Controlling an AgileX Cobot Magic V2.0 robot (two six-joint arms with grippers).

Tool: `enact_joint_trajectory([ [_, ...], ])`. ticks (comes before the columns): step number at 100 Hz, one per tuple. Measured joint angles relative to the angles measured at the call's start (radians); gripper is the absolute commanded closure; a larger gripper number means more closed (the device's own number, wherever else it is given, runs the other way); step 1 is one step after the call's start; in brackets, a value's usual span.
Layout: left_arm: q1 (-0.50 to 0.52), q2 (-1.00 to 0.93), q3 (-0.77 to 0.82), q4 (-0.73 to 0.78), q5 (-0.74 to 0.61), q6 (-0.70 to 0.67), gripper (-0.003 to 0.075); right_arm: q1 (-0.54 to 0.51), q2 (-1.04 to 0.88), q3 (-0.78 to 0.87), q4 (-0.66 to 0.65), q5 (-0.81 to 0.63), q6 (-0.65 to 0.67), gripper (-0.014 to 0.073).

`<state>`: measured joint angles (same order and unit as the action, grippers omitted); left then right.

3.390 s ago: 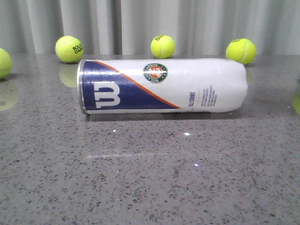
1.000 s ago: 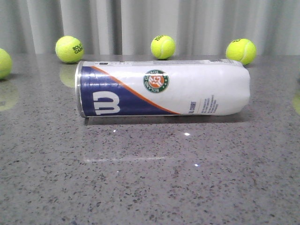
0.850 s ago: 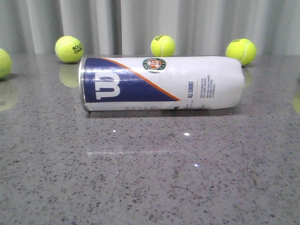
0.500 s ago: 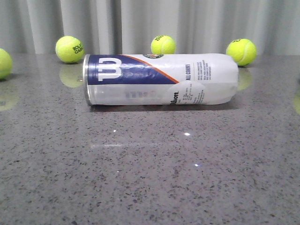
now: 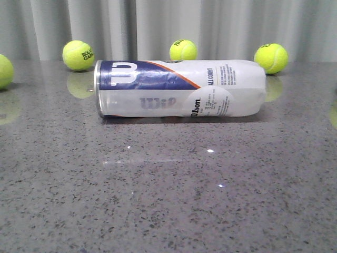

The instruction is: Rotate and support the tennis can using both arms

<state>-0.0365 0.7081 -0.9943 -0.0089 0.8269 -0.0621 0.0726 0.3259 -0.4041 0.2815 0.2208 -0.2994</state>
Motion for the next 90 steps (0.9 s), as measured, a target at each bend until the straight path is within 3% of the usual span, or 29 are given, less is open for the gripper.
enact_joint_trajectory([
  [12, 0.0, 0.073, -0.012, 0.0, 0.017, 0.0, 0.0734, 0.0, 0.0, 0.0, 0.0, 0.0, 0.0, 0.0662],
  [19, 0.0, 0.105, -0.012, 0.0, 0.032, 0.0, 0.068, 0.0, 0.0, 0.0, 0.0, 0.0, 0.0, 0.0662],
  [31, 0.0, 0.139, -0.012, 0.0, 0.035, 0.0, 0.0471, 0.0, 0.0, 0.0, 0.0, 0.0, 0.0, 0.0662],
  [43, 0.0, 0.146, -0.012, 0.0, 0.037, 0.0, 0.0183, 0.0, 0.0, 0.0, 0.0, 0.0, 0.0, 0.0662],
  [50, 0.0, 0.146, -0.012, 0.0, 0.037, 0.0, 0.0095, 0.0, 0.0, 0.0, 0.0, 0.0, 0.0, 0.0662],
  [76, 0.0, 0.159, -0.012, -0.099, 0.039, 0.003, 0.0081, 0.0, 0.0, 0.0, 0.0, 0.0, 0.0, 0.0662],
  [90, 0.0, 0.203, -0.013, -0.238, 0.053, 0.094, 0.0081, 0.0, 0.0, 0.0, 0.0, 0.0, 0.0, 0.0662],
])
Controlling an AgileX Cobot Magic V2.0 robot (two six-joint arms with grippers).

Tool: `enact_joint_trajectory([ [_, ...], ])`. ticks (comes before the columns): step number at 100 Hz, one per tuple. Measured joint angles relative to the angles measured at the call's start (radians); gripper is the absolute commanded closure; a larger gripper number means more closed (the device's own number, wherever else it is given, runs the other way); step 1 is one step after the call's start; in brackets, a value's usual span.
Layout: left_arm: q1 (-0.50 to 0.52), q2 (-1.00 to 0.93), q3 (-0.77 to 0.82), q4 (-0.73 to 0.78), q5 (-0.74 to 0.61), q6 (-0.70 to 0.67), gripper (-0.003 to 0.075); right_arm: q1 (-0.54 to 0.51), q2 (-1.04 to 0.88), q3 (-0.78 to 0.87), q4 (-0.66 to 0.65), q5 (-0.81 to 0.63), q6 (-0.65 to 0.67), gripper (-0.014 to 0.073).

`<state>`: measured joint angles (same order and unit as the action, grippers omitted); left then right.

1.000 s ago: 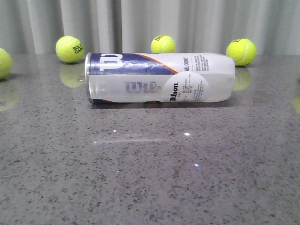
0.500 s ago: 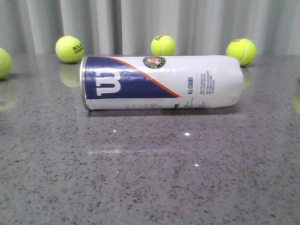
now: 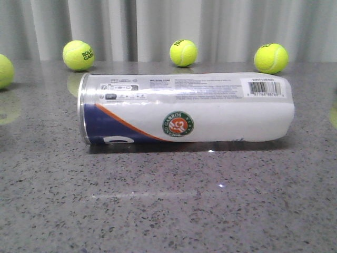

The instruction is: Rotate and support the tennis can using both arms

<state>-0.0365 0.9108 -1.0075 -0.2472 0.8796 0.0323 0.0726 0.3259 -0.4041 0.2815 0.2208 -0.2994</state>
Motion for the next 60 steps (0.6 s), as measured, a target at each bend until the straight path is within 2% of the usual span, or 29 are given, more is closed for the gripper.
enact_joint_trajectory([
  [34, 0.0, 0.145, 0.0, -0.461, 0.063, 0.319, 0.0081, 0.0, 0.0, 0.0, 0.0, 0.0, 0.0, 0.0662],
  [60, 0.0, 0.23, 0.0, -0.624, 0.109, 0.438, 0.0081, 0.0, 0.0, 0.0, 0.0, 0.0, 0.0, 0.0662],
])
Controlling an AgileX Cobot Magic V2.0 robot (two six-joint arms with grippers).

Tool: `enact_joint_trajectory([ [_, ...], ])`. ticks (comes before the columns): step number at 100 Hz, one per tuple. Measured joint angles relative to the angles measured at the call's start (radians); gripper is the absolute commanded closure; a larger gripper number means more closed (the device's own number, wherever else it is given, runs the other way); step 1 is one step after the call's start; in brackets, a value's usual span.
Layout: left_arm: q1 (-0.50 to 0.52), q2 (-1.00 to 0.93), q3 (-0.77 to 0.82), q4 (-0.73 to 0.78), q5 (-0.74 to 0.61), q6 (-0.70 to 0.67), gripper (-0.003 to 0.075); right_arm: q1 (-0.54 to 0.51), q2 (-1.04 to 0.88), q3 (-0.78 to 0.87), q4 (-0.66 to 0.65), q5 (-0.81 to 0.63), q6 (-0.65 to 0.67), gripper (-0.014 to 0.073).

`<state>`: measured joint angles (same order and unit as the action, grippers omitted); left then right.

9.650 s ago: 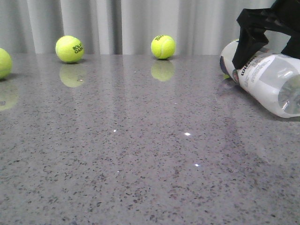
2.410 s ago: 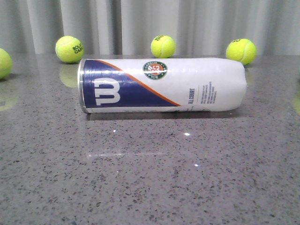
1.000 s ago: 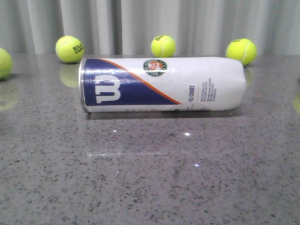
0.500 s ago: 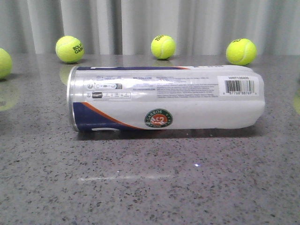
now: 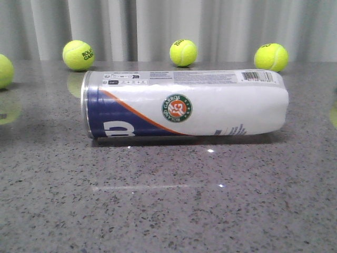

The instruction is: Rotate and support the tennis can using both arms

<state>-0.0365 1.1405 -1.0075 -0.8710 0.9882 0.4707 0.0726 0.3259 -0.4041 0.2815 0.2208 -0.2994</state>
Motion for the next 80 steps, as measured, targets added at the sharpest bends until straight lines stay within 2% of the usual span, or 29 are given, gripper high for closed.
enact_joint_trajectory([
  [56, 0.0, 0.25, -0.001, -0.213, 0.069, 0.158, 0.0081, 0.0, 0.0, 0.0, 0.0, 0.0, 0.0, 0.0662],
  [80, -0.081, 0.365, -0.002, -0.236, 0.069, 0.174, 0.0081, 0.0, 0.0, 0.0, 0.0, 0.0, 0.0, 0.0662],
])
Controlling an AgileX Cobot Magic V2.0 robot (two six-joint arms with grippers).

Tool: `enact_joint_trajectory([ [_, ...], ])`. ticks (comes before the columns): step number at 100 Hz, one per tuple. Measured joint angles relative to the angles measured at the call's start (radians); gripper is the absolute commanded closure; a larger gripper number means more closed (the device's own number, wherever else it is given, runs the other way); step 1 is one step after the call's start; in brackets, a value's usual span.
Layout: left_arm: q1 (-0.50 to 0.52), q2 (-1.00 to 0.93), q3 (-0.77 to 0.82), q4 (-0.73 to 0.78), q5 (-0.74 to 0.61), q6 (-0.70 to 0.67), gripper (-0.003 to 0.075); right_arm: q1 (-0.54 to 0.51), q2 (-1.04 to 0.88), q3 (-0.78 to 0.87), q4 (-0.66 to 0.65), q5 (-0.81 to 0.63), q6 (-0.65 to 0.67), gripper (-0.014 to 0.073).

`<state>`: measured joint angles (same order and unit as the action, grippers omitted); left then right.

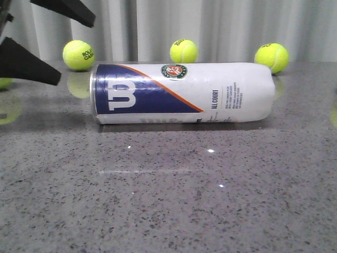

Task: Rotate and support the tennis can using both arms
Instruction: 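Grasp the can's metal end with the left gripper, then lift the can with the left gripper and swing it toward the left arm's side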

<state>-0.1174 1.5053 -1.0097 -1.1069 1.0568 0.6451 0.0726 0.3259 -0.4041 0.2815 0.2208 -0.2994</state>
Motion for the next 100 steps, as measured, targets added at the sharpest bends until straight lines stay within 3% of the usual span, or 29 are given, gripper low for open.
enact_joint_trajectory([
  [41, -0.154, 0.143, -0.001, -0.162, 0.026, 0.081, 0.0095, 0.0, 0.0, 0.0, 0.0, 0.0, 0.0, 0.0662],
  [52, -0.159, 0.165, -0.001, -0.194, 0.03, 0.091, 0.0242, 0.0, 0.0, 0.0, 0.0, 0.0, 0.0, 0.0662],
  [71, -0.159, 0.166, -0.001, -0.212, 0.03, 0.099, 0.0745, 0.0, 0.0, 0.0, 0.0, 0.0, 0.0, 0.0662],
  [100, -0.159, 0.164, -0.02, -0.313, 0.141, 0.207, 0.0741, 0.0, 0.0, 0.0, 0.0, 0.0, 0.0, 0.0662],
])
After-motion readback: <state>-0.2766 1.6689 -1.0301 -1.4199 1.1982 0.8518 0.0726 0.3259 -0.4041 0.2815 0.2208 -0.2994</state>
